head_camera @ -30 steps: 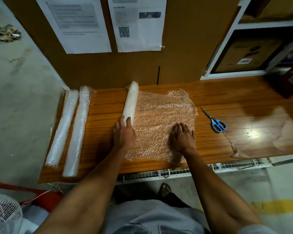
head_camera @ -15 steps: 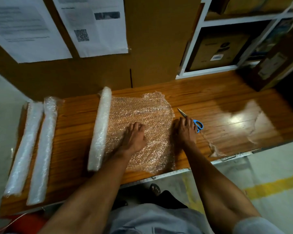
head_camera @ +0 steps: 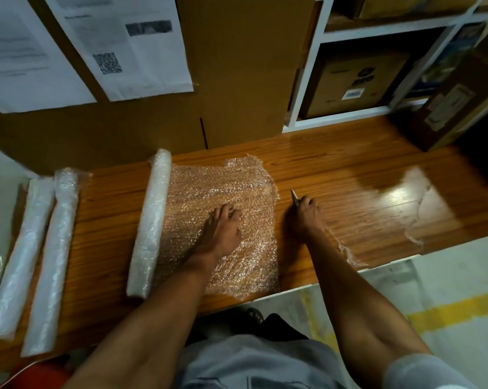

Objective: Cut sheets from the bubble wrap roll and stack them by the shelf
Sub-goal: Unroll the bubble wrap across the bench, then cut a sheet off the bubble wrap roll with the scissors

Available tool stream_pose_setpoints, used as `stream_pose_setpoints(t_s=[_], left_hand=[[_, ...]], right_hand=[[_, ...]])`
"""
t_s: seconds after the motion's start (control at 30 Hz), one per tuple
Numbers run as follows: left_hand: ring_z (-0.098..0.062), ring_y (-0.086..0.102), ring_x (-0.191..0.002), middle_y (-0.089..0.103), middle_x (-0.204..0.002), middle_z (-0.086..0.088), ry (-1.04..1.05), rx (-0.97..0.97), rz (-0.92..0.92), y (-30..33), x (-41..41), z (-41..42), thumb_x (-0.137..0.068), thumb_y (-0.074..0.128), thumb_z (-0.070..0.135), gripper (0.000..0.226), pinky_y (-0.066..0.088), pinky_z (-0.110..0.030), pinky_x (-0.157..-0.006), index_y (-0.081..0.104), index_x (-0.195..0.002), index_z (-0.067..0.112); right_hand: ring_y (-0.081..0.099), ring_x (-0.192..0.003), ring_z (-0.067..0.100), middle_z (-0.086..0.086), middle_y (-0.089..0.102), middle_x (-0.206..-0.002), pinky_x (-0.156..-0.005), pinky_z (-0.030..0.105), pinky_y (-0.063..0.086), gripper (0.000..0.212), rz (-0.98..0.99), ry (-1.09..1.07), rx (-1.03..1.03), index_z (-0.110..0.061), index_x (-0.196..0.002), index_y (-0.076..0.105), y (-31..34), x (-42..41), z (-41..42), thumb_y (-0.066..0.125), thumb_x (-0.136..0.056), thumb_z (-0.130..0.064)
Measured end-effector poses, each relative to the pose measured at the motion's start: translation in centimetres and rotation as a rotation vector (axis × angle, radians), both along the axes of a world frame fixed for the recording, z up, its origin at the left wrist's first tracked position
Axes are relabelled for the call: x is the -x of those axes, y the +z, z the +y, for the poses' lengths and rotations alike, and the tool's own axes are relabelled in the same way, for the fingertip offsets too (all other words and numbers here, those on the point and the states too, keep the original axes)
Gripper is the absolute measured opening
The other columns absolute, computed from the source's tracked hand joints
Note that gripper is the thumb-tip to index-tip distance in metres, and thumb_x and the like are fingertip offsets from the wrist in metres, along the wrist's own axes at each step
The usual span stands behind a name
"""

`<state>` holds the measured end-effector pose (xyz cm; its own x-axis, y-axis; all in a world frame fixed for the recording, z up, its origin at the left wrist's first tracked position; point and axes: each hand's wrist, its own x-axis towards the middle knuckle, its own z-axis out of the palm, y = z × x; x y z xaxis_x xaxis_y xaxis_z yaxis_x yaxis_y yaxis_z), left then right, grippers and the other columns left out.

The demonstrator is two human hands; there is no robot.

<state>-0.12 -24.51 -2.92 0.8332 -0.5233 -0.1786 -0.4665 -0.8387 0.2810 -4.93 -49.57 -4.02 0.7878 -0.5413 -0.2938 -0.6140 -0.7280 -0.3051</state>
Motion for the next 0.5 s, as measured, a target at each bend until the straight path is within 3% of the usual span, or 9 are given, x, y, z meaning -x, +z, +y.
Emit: stream_pose_setpoints(t_s=[0.07, 0.17, 0.23, 0.33, 0.43, 0.5], left_hand=[[-0.026, 0.035, -0.139, 0.032, -0.156, -0.001, 0.016, 0.021, -0.006, 0.1, 0.3, 0.2, -0.093, 0.063, 0.024, 0.058, 0.04, -0.045, -0.112, 0.043, -0.148, 0.029], [-0.025, 0.035, -0.14, 0.032, -0.156, 0.0, 0.043, 0.069, -0.023, 0.6, 0.8, 0.7, -0.093, 0.063, 0.021, 0.056, 0.041, -0.046, -0.112, 0.046, -0.144, 0.032], [-0.023, 0.034, -0.141, 0.033, -0.156, 0.002, 0.088, 0.119, -0.016, 0.9, 1.1, 1.0, -0.094, 0.063, 0.021, 0.052, 0.04, -0.047, -0.113, 0.048, -0.142, 0.034], [-0.02, 0.039, -0.137, 0.036, -0.153, 0.004, 0.19, 0.273, 0.086, 1.2, 1.8, 1.4, -0.097, 0.062, 0.021, 0.044, 0.042, -0.045, -0.113, 0.052, -0.138, 0.034], [-0.014, 0.059, -0.112, 0.057, -0.132, 0.008, 0.34, 0.475, 0.228, 1.8, 2.1, 1.8, -0.098, 0.062, 0.027, 0.025, 0.055, -0.042, -0.096, 0.06, -0.121, 0.037], [-0.012, 0.073, -0.088, 0.072, -0.106, 0.014, 0.469, 0.59, 0.365, 2.5, 2.4, 2.5, -0.099, 0.062, 0.038, 0.009, 0.062, -0.043, -0.082, 0.063, -0.108, 0.041]], right_hand=[[0.053, -0.125, 0.046, 0.027, 0.046, -0.138, -0.102, 0.052, 0.045, 0.037, -0.106, -0.047, -0.116, 0.003, -0.135, 0.042, 0.0, 0.1, 0.2, 0.055, -0.103, -0.011], [0.062, -0.108, 0.035, 0.02, 0.06, -0.122, -0.09, 0.045, 0.052, 0.033, -0.291, -0.217, -0.469, -0.006, -0.125, 0.051, 0.4, 0.5, 1.2, 0.058, -0.106, -0.032], [0.066, -0.086, 0.02, 0.009, 0.064, -0.103, -0.074, 0.036, 0.058, 0.028, -0.394, -0.44, -0.988, -0.015, -0.112, 0.058, 1.1, 0.6, 2.7, 0.052, -0.108, -0.042], [0.055, -0.064, 0.01, 0.0, 0.057, -0.08, -0.06, 0.023, 0.054, 0.028, -0.524, -0.576, -1.57, -0.011, -0.111, 0.059, 2.9, 0.9, 5.4, 0.037, -0.111, -0.027], [0.057, -0.078, 0.016, 0.004, 0.059, -0.091, -0.07, 0.026, 0.057, 0.025, -0.562, -0.56, -1.643, -0.009, -0.115, 0.063, 3.7, 0.9, 8.1, 0.042, -0.108, -0.022], [0.058, -0.102, 0.029, 0.013, 0.06, -0.114, -0.1, 0.036, 0.054, 0.035, -0.58, -0.512, -1.549, -0.005, -0.128, 0.065, 2.2, 0.6, 9.1, 0.057, -0.104, -0.03]])
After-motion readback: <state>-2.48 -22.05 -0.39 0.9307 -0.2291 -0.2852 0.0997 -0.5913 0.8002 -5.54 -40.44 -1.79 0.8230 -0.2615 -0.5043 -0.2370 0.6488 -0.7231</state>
